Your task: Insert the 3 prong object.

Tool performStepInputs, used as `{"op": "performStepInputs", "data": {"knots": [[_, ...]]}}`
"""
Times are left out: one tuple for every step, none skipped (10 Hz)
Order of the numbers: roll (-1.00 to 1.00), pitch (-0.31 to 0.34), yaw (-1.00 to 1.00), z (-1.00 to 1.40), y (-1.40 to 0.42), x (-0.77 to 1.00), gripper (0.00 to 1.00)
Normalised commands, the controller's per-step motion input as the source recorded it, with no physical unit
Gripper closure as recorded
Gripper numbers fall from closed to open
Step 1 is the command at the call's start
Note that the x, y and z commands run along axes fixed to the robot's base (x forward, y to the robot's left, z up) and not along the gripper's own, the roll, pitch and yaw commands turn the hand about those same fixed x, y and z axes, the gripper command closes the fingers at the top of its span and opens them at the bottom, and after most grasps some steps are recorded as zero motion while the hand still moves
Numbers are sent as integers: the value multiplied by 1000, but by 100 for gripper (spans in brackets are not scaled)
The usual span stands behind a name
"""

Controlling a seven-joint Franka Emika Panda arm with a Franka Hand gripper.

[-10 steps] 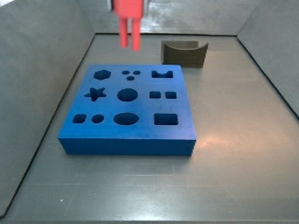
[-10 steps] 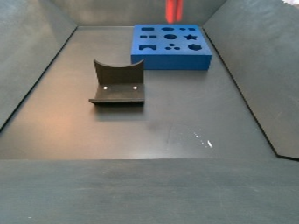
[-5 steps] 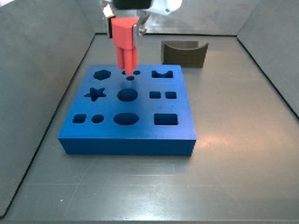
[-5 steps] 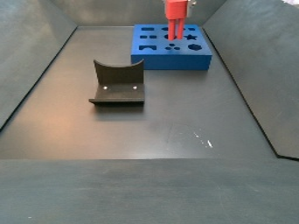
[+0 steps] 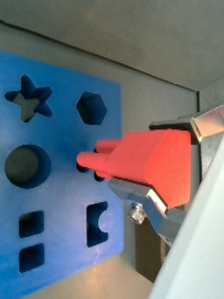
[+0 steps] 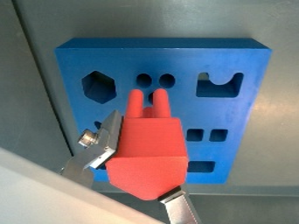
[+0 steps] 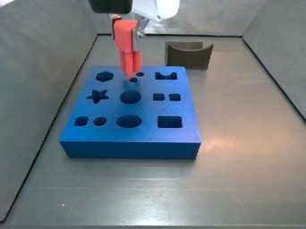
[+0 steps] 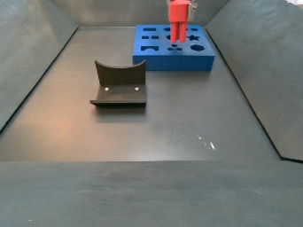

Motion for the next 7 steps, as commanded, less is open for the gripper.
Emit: {"op": "performStepInputs", "data": {"knots": [[0,-16,-174,-289,37,26,100],[-13,0,-137,-251,100,46,100],[-4,0,-37,-226,191,71,100],[0,0,0,-231,217,140,100],[0,0,0,-243,180,134,100],[0,0,0,-286,91,114,100],[-71,-27,0,-354,0,140,100]]}}
